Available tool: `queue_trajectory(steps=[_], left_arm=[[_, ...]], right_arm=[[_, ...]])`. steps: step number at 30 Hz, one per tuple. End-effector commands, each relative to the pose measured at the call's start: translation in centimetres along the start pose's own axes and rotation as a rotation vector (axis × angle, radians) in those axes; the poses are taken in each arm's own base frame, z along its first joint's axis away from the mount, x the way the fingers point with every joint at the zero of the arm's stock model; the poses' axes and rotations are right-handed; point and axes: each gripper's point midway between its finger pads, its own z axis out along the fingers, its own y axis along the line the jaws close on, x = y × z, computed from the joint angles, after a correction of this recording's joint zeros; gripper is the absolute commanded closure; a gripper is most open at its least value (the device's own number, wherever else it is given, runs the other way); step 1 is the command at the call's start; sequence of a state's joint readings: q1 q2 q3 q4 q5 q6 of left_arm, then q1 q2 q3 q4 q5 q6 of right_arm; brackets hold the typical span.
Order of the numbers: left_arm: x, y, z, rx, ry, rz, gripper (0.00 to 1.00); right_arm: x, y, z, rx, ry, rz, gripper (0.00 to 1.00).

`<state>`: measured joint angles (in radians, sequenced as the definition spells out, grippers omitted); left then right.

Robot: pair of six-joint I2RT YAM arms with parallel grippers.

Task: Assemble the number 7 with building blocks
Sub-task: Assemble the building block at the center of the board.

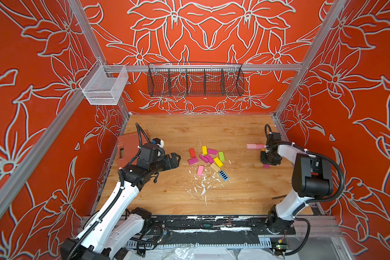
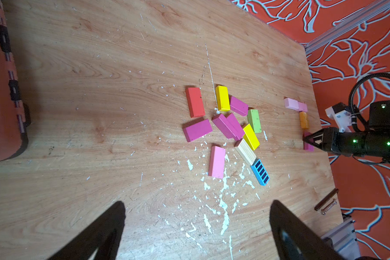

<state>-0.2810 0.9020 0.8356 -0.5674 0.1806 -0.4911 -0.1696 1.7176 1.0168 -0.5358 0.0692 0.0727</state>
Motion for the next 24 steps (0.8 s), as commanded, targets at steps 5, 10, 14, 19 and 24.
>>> queue_trajectory(steps=[5,10,14,19,24], left_arm=[[-0.1,0.4,0.5,-0.012,0.016,-0.01,0.03],[-0.3,0.5,0.7,-0.006,0.016,-0.022,0.03],[-0.3,0.7,0.8,-0.004,0.02,-0.031,0.03],[-0.3,0.7,0.8,-0.002,0.02,-0.034,0.03],[-0.4,0.6,0.9,0.009,0.021,-0.037,0.03]], right_arm=[[-1.3,-0.2,0.4,-0.009,-0.002,-0.025,0.67],[-1.6,0.2,0.6,-0.03,-0.005,-0.032,0.67],[-1.8,0.3,1.1,-0.027,0.004,-0.039,0.67],[-2.0,0.3,1.0,-0.032,0.006,-0.032,0.59],[-1.9,0.4,-0.7,-0.047,-0.031,0.011,0.39]])
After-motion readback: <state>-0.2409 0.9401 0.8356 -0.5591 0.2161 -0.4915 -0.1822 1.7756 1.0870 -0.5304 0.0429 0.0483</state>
